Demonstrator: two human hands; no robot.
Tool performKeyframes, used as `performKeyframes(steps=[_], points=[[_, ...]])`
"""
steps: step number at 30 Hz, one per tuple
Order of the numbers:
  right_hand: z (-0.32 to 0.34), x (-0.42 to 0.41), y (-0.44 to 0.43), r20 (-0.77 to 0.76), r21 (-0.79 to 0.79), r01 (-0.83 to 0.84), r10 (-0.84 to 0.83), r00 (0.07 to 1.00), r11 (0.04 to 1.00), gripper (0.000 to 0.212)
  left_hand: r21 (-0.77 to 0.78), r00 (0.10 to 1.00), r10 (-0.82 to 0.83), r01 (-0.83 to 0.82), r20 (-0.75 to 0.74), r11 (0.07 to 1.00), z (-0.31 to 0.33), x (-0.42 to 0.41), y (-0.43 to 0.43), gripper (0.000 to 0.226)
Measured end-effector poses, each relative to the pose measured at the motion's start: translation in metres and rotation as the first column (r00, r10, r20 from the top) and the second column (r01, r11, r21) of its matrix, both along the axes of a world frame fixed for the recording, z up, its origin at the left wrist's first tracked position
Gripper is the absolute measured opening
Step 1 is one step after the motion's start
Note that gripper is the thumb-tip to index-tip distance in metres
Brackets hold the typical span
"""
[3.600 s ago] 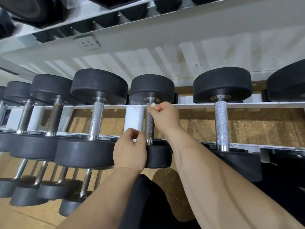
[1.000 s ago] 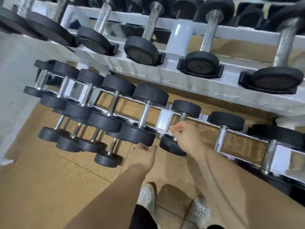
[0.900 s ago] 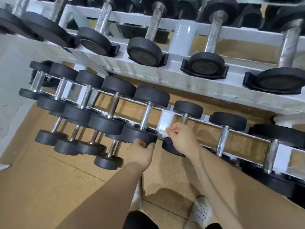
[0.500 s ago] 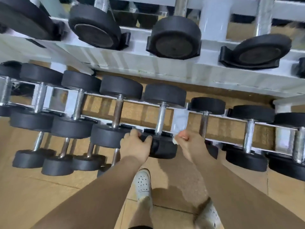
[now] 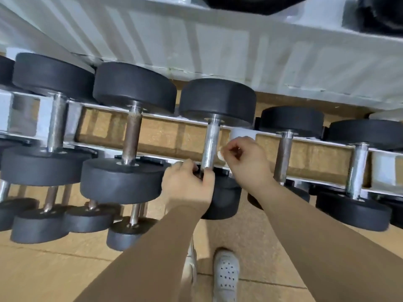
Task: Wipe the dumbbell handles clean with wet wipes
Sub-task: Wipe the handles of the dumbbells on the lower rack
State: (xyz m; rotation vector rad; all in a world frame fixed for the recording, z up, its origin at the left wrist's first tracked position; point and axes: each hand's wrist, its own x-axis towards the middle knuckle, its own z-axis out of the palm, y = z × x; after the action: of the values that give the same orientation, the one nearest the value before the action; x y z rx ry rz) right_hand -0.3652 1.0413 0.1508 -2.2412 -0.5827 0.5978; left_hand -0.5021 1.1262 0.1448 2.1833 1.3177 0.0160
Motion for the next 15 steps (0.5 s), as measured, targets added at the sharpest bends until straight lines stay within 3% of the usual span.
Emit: performKeyframes(steps=[7, 11, 15], points=[[-0.047, 0.013, 0.031, 0.365, 0.093, -0.234, 0.186, 0.912, 0.968, 0.010, 0.019, 0.993, 0.012, -0.014, 0.115, 1.000, -0.007, -0.002, 0.000, 0.048], [-0.061, 0.022, 0.022, 0.346, 0.170, -0.234, 0.165, 0.924, 0.957, 0.015, 0.014, 0.993, -0.003, 0.001, 0.120, 1.000, -0.006, -0.003, 0.000, 0.049], [-0.062, 0.018, 0.018, 0.264, 0.216, -0.406, 0.348, 0.900, 0.888, 0.016, 0.029, 0.992, -0.010, 0.006, 0.129, 1.000, -0.007, -0.003, 0.000, 0.047]])
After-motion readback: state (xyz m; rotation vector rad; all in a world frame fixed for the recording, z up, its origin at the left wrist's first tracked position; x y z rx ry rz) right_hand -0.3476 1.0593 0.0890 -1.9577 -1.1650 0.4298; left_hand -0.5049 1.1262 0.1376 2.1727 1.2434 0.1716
